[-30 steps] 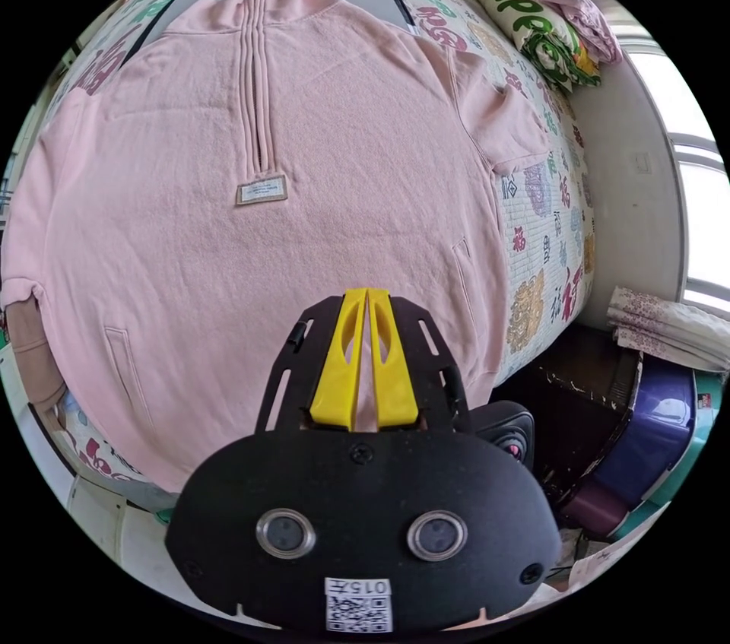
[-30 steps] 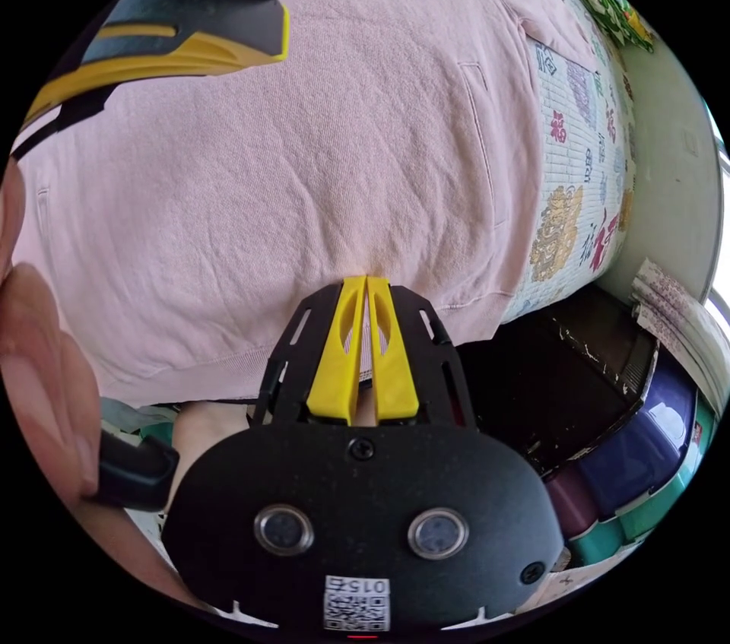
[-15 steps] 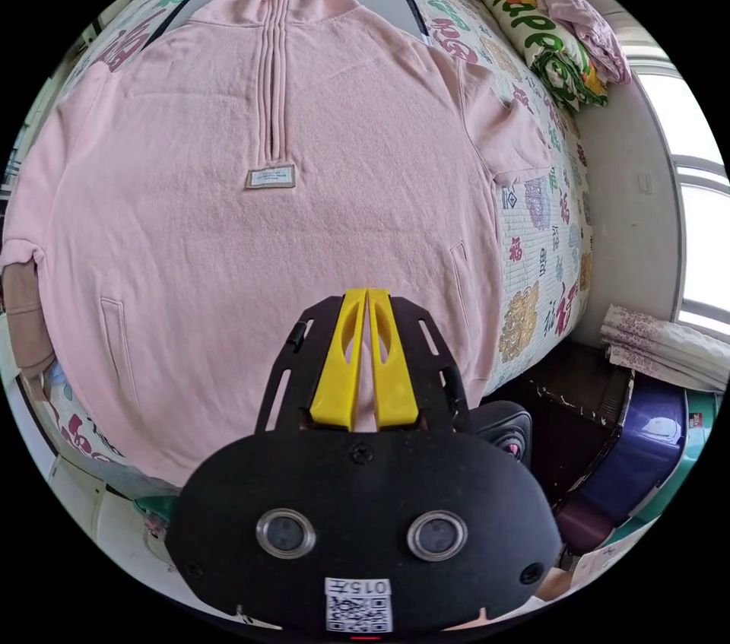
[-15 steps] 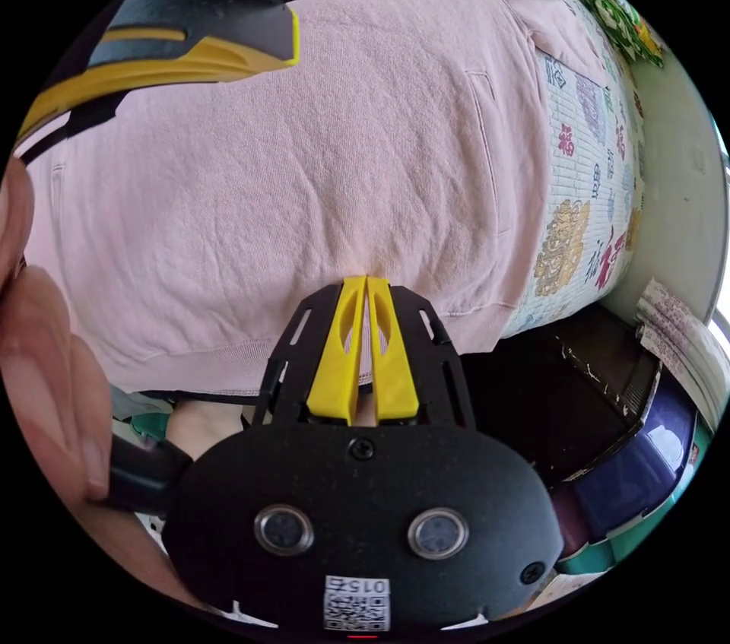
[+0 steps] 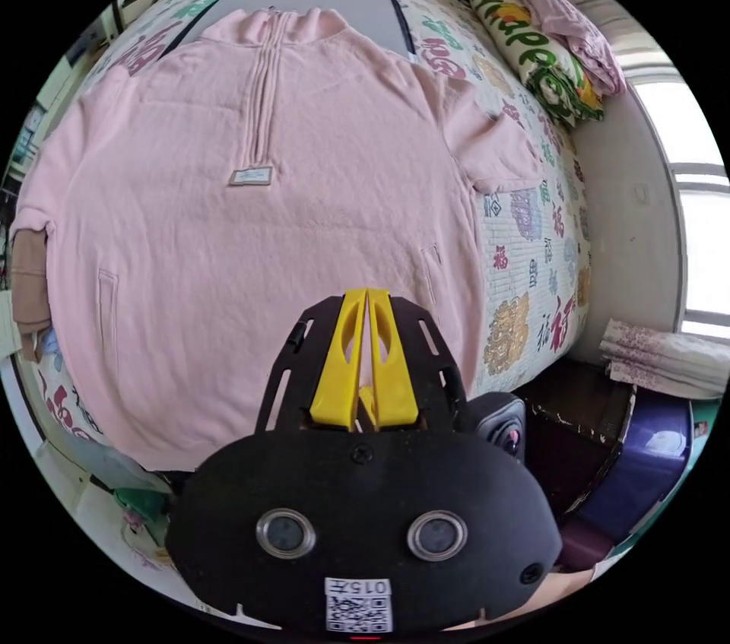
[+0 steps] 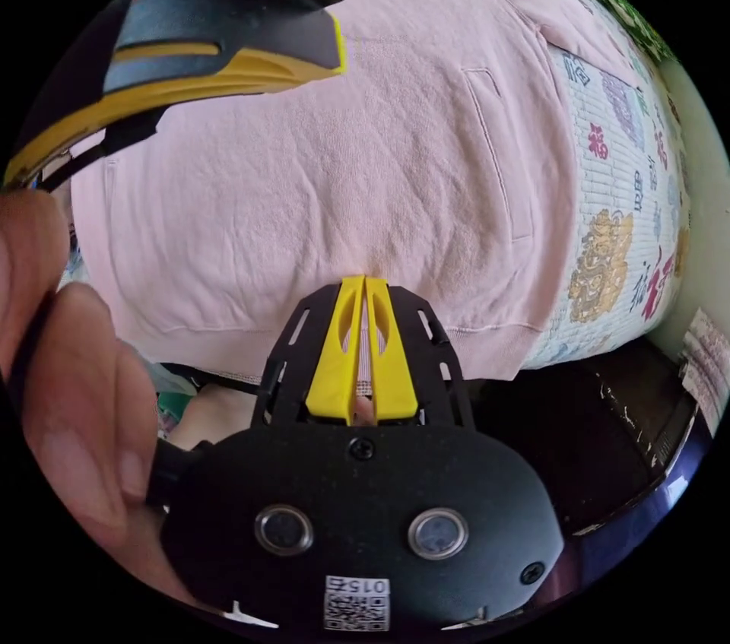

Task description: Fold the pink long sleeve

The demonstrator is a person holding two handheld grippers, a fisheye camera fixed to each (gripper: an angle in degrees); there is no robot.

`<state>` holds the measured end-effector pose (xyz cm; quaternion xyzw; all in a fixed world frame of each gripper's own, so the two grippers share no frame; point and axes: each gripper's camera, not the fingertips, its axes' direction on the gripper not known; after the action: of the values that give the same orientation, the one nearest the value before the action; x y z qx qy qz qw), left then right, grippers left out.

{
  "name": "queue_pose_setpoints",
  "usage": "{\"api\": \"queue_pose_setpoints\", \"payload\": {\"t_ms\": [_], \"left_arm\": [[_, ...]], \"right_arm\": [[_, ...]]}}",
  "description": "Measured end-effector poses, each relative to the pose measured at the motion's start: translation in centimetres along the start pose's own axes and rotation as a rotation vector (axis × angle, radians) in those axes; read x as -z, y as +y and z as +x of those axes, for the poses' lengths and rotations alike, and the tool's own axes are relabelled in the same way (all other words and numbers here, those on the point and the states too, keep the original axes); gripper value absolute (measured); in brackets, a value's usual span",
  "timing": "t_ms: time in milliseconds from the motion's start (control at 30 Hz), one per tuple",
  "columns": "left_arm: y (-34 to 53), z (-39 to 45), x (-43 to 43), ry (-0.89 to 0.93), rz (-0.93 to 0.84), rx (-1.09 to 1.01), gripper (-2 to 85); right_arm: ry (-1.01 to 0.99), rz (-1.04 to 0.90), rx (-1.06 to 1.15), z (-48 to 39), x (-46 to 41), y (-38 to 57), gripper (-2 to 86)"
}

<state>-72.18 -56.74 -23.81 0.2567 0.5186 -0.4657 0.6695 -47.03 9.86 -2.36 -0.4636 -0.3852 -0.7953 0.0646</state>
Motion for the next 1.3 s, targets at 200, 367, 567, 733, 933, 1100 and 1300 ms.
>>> {"api": "queue_pose_setpoints", "payload": {"t_ms": [200, 367, 567, 733, 933, 1100, 1300], "left_arm": [[-0.9, 4.2, -2.4, -0.014, -0.045, -0.159, -0.9], [-2.5, 7.0, -4.9, -0.022, -0.106, -0.259, -0.9], [-3.2, 6.5, -6.1, -0.019, -0.152, -0.242, -0.9], [-3.1, 4.3, -6.7, -0.036, -0.175, -0.228, -0.9], [-3.1, 1.0, -6.9, -0.028, -0.191, -0.209, -0.9], [-2.7, -0.3, -8.4, -0.008, -0.239, -0.255, -0.9], [-2.5, -1.2, -10.6, -0.019, -0.294, -0.3, -0.9]], "right_arm": [[-0.323, -0.145, -0.044, 2.2, 2.9, 1.1, -0.7], [-0.453, -0.075, 0.005, 0.7, 4.8, 4.8, -0.9], [-0.519, -0.066, 0.033, -4.2, 6.7, 8.2, -1.0], [-0.38, -0.039, 0.066, -12.0, 9.1, 11.1, -1.0], [-0.183, 0.055, 0.029, -22.5, 11.4, 15.8, -0.8], [-0.135, 0.146, -0.172, -29.8, 13.1, 19.7, -0.7], [-0.11, 0.248, -0.154, -36.8, 15.6, 23.6, -0.6]]}}
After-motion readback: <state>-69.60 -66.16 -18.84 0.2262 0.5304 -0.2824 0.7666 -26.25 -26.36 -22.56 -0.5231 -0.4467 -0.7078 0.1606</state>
